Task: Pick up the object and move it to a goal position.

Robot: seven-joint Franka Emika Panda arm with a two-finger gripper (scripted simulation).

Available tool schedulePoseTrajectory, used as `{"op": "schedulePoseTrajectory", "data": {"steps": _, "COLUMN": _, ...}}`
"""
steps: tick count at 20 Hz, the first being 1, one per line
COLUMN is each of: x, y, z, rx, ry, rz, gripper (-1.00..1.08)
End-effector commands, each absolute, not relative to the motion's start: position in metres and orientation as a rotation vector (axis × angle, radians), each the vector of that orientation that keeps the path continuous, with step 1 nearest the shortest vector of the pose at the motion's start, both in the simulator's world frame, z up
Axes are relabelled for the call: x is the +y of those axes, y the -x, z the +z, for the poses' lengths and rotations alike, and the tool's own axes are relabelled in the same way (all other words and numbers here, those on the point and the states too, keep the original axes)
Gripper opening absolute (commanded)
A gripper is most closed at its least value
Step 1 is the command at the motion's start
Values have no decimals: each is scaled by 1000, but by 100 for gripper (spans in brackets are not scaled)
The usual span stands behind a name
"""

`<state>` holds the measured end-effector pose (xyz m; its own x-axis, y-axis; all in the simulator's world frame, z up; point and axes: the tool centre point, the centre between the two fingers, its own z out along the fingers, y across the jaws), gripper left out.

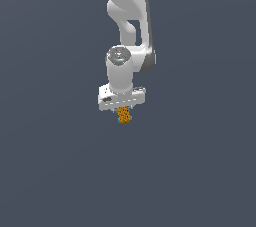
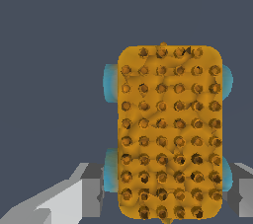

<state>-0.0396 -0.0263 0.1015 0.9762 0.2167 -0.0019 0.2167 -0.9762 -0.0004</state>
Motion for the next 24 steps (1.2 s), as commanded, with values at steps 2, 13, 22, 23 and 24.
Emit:
{"op": "schedulePoseTrajectory", "data": {"steps": 2, "x": -32, "y": 62, "z": 121, "rx": -342, "ry": 3123, "rz": 1, "gripper": -100}}
{"op": "schedulePoseTrajectory", "data": {"steps": 13, "x": -46, "y": 116, "z": 169, "rx": -342, "ry": 3123, "rz": 0, "gripper": -100}}
{"op": "schedulePoseTrajectory", "data": {"steps": 22, "x": -51, "y": 133, "z": 185, "rx": -342, "ry": 3122, "rz": 0, "gripper": -100}}
{"op": "schedulePoseTrajectory", "data": {"steps": 23, "x": -52, "y": 133, "z": 185, "rx": -342, "ry": 3122, "rz": 0, "gripper": -100}}
{"op": "schedulePoseTrajectory", "data": {"steps": 24, "x": -52, "y": 133, "z": 185, "rx": -342, "ry": 3122, "rz": 0, "gripper": -100}}
